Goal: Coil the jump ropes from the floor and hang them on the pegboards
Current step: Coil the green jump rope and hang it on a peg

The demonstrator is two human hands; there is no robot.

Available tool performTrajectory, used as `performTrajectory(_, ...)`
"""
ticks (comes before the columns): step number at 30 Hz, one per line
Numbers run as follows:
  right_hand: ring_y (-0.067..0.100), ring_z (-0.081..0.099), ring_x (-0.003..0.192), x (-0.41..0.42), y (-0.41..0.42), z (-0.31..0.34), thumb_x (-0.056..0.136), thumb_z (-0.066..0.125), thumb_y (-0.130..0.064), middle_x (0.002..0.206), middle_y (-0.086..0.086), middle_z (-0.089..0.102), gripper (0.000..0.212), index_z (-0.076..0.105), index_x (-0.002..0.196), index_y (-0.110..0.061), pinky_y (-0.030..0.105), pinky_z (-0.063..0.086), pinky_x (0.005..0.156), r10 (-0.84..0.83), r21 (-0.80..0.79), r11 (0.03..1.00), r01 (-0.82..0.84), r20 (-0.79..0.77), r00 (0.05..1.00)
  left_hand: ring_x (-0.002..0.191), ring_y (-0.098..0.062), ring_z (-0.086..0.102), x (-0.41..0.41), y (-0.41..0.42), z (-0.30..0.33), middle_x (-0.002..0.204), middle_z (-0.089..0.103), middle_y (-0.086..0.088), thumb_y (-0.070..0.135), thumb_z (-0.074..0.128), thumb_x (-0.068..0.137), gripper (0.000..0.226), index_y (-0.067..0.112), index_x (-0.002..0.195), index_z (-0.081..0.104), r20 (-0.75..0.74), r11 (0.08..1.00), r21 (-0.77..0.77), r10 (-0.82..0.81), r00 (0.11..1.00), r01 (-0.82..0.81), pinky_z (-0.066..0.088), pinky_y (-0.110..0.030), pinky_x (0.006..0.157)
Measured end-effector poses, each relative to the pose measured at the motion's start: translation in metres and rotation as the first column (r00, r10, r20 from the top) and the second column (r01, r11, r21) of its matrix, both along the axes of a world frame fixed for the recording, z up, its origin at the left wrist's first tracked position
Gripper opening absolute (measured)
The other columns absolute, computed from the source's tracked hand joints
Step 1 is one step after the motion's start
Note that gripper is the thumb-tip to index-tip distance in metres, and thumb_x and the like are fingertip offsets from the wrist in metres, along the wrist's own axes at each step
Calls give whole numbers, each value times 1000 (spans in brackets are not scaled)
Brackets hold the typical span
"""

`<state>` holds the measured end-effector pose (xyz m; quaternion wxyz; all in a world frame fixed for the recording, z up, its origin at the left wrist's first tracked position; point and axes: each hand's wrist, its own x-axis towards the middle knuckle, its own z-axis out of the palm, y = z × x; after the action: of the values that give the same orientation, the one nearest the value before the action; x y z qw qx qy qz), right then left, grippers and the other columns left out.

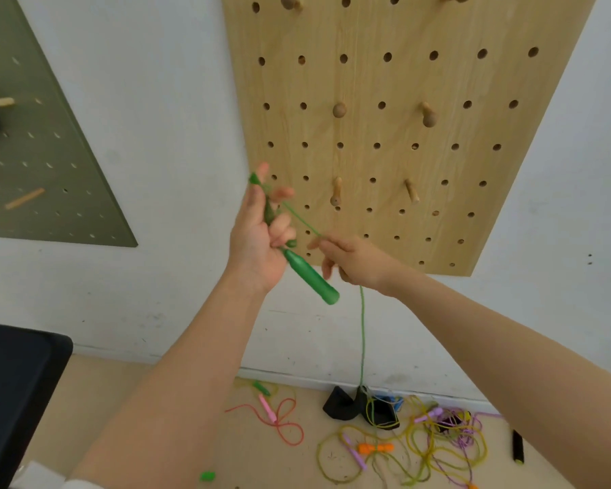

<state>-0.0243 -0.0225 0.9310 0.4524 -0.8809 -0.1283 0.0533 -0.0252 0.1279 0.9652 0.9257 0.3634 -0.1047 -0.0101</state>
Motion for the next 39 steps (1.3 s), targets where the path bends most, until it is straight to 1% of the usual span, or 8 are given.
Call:
performTrajectory(4,10,39,49,-6,-26,-22,100,35,-33,77,0,59,29,49,115,-12,22,36,51,-11,-330,941,-79,-262,965,40,-3,33,14,31,1,83,73,3,31,29,102,37,27,138,39,-63,980,44,198,978,-196,31,-12,40)
performTrajectory(8,13,47,75,-19,-10,-14,98,32,-46,89,-7,49,40,34,123,-15,30,39,75,131,-659,706,-261,-241,962,64,-16,68,15,26,-16,83,74,-5,29,28,102,38,29,139,36,-45,913,366,208,977,-178,53,-21,57)
performTrajectory(15,8,53,64,-10,-6,48,90,56,-11,74,1,61,11,56,81,-17,12,42,63,372,-271,896,-353,22,928,74,-11,68,-2,-18,-35,101,71,-2,26,33,102,34,25,131,49,11,645,760,-137,991,81,54,-23,66)
performTrajectory(22,15,54,74,18,-81,66,82,68,-9,69,-10,63,16,65,77,-23,32,48,82,-54,215,977,-6,277,959,31,-5,23,-7,-58,-36,44,38,2,24,24,102,35,12,82,50,-139,827,488,-241,961,278,14,-15,33)
performTrajectory(26,0,50,61,15,-99,52,90,59,-23,76,-6,62,5,64,91,-23,11,41,62,-35,216,976,-1,161,986,34,-4,20,-1,-80,-32,47,34,6,25,22,103,36,11,87,51,-121,827,511,-203,972,237,13,-18,38)
performTrajectory(31,-7,43,112,15,-107,32,83,65,-38,137,-18,40,72,31,143,-19,1,36,78,256,-155,956,-249,28,966,34,-4,20,3,-100,-28,46,34,8,31,25,103,37,12,86,51,-152,799,571,-122,981,188,15,-16,37)
performTrajectory(35,-7,58,84,18,-117,30,85,63,-2,94,-15,58,55,39,134,-7,12,43,81,365,83,930,-358,-79,928,32,-3,19,2,-109,-22,44,32,8,31,28,102,36,12,80,48,-180,785,583,-129,975,211,15,-15,33)
performTrajectory(39,0,42,53,21,-136,36,88,60,-7,55,-16,48,14,62,76,-14,15,35,60,354,45,935,-352,-39,935,33,-3,17,-2,-112,-21,42,29,10,31,29,102,35,15,74,42,-225,714,662,-101,969,228,12,-16,35)
